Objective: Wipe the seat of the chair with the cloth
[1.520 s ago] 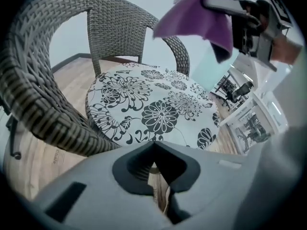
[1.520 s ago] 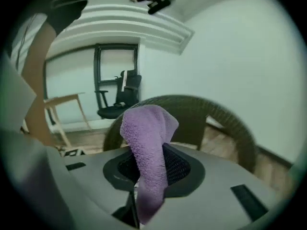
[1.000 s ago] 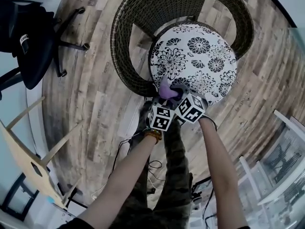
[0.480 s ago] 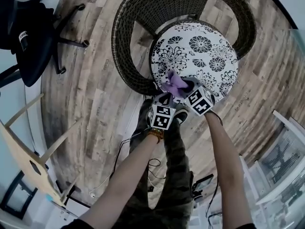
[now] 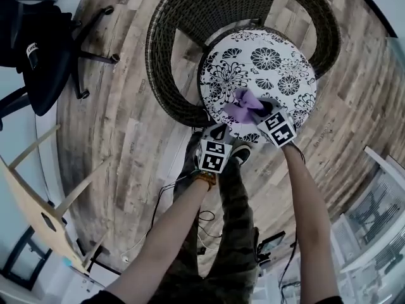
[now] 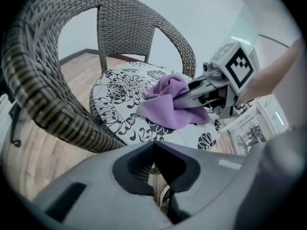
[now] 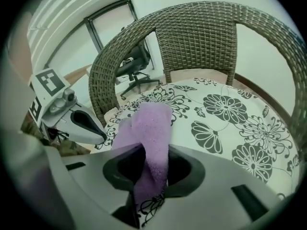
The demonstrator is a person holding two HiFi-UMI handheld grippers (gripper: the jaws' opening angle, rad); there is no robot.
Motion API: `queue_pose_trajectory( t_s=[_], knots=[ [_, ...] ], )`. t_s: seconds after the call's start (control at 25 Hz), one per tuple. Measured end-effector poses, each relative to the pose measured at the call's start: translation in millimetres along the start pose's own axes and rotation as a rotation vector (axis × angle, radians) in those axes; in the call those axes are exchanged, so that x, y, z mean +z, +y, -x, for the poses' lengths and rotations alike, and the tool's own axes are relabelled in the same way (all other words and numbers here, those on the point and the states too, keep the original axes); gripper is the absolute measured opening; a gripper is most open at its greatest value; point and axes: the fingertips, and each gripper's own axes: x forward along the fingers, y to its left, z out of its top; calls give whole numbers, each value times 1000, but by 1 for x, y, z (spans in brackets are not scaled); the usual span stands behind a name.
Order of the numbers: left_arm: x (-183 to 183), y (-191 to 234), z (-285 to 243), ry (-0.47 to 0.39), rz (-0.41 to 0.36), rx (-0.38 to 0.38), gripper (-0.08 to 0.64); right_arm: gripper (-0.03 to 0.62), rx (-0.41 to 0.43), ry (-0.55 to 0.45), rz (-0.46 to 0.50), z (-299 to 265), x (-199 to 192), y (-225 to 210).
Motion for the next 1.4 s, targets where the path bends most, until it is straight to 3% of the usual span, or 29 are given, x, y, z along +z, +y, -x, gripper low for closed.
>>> queue_pose_trajectory(
  t_s=[0.76, 1.12, 1.4],
  knots=[
    [0, 2, -2, -10, -7, 1, 15, 103, -135, 50, -21, 41, -31, -80],
    [4, 1, 1, -5, -9, -2, 15, 103, -263, 72, -133, 68, -46, -127],
    [0, 3, -3, -21, -12, -5, 15, 103, -398, 118, -144, 96, -58, -166]
  ],
)
